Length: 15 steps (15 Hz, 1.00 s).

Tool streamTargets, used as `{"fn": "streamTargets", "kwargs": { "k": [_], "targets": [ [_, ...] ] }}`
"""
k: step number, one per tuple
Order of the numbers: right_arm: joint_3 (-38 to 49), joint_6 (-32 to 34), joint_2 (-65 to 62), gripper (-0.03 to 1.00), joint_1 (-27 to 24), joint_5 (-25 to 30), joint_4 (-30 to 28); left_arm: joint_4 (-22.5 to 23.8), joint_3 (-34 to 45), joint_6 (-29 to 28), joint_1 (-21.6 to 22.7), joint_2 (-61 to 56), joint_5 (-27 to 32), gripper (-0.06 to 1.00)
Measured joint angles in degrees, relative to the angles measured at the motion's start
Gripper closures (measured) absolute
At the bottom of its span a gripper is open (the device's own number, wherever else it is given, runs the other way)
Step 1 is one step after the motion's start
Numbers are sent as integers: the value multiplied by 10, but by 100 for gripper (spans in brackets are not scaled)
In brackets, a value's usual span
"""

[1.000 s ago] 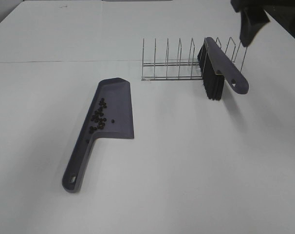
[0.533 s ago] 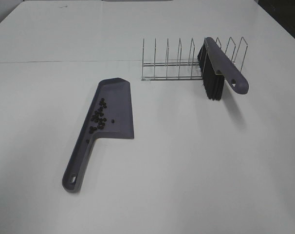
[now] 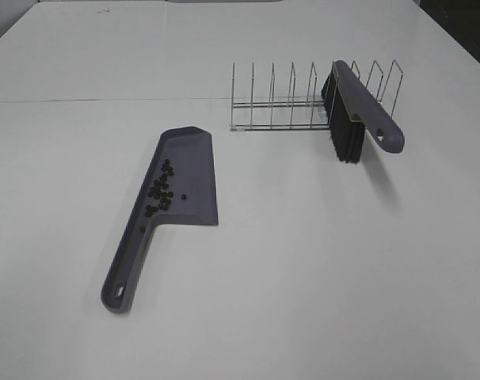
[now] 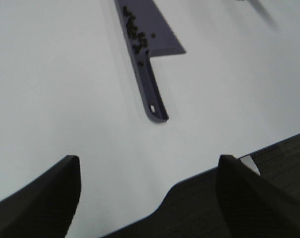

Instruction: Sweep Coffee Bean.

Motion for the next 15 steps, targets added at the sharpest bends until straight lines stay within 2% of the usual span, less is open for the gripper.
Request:
{"fn": "streamTargets", "kwargs": {
  "k": [2,4,15],
  "targets": [
    [21,-29,-58,23,0,3,23,-15,3,52,0,-15,3,23],
    [27,-70,-121,23,0,5,62,-21,4,72,0,-21,3,23],
    [32,-94,-133,23,0,15,72,-10,4,84,0,-21,4,23]
  ]
}}
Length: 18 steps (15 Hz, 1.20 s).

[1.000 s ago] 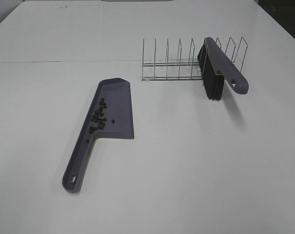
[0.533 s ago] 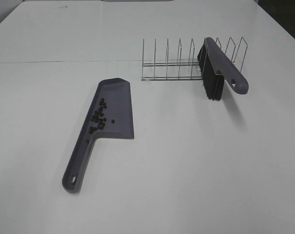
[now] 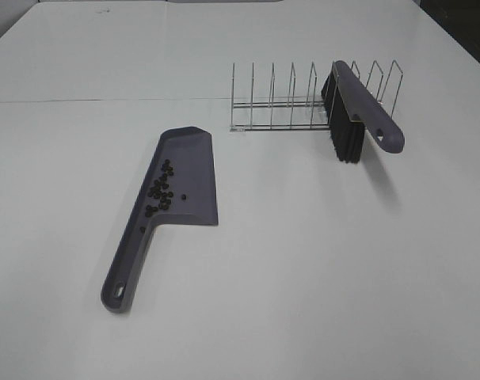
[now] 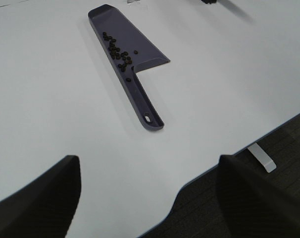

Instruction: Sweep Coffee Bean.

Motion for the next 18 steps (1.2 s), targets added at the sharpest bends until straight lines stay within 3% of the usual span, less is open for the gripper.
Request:
{"fn": "streamTargets", "kwargs": {
  "k": [14,18],
  "targets": [
    [0,0,0,23,0,0,0,4,0,15,0,0,0,23],
    [0,0,0,23,-51,0,0,4,0,15,1,0,0,23]
  ]
}}
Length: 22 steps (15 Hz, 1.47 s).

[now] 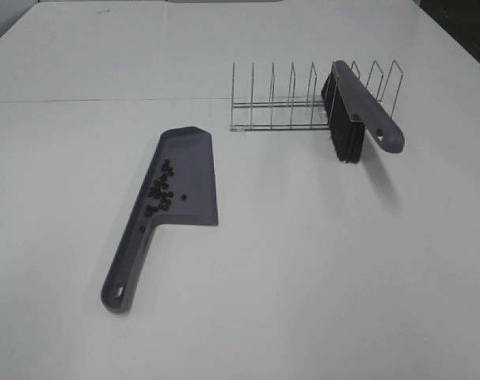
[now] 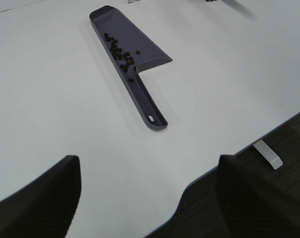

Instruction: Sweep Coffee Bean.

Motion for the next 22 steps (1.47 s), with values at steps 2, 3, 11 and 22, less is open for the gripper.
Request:
{"fn": "streamTargets", "kwargs": {
  "k": [2,3,11,22],
  "targets": [
    [0,0,0,23,-61,0,0,0,0,0,37,-5,0,23],
    [0,0,-1,23,-74,0,0,0,0,0,55,-9,0,23],
    [1,0,-102,23,-159,1,0,0,0,0,207,-97,0,23],
    [1,0,-102,23,-159,1,0,0,0,0,207,-97,0,23]
  ]
}}
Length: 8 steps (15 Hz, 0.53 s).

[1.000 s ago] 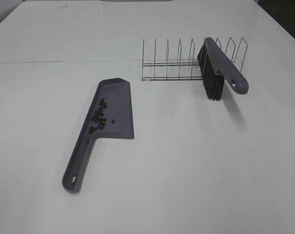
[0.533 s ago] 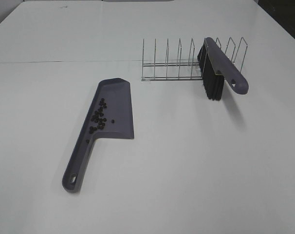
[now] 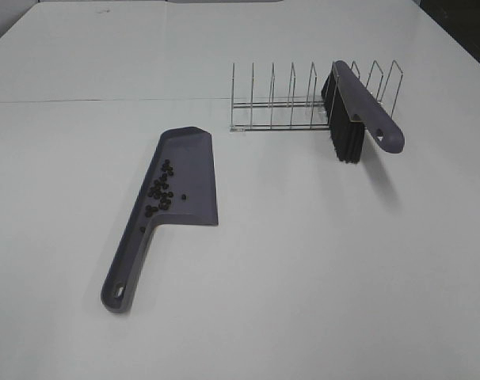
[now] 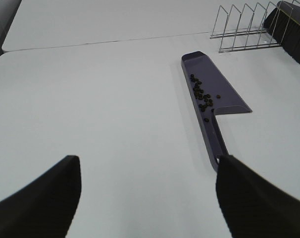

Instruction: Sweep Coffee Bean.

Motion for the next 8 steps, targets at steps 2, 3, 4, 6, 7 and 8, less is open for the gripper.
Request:
{"fn": "streamTargets", "kwargs": {
  "k": [2,3,4,6,7,8],
  "targets": [
    [0,0,0,23,0,0,0,0,0,0,0,0,0,23],
    [0,0,0,23,0,0,0,0,0,0,0,0,0,23],
    [0,0,0,23,0,0,0,0,0,0,0,0,0,23],
    [0,0,0,23,0,0,0,0,0,0,0,0,0,23],
    [0,0,0,23,0,0,0,0,0,0,0,0,0,23],
    [0,0,0,23,0,0,0,0,0,0,0,0,0,23]
  ]
}}
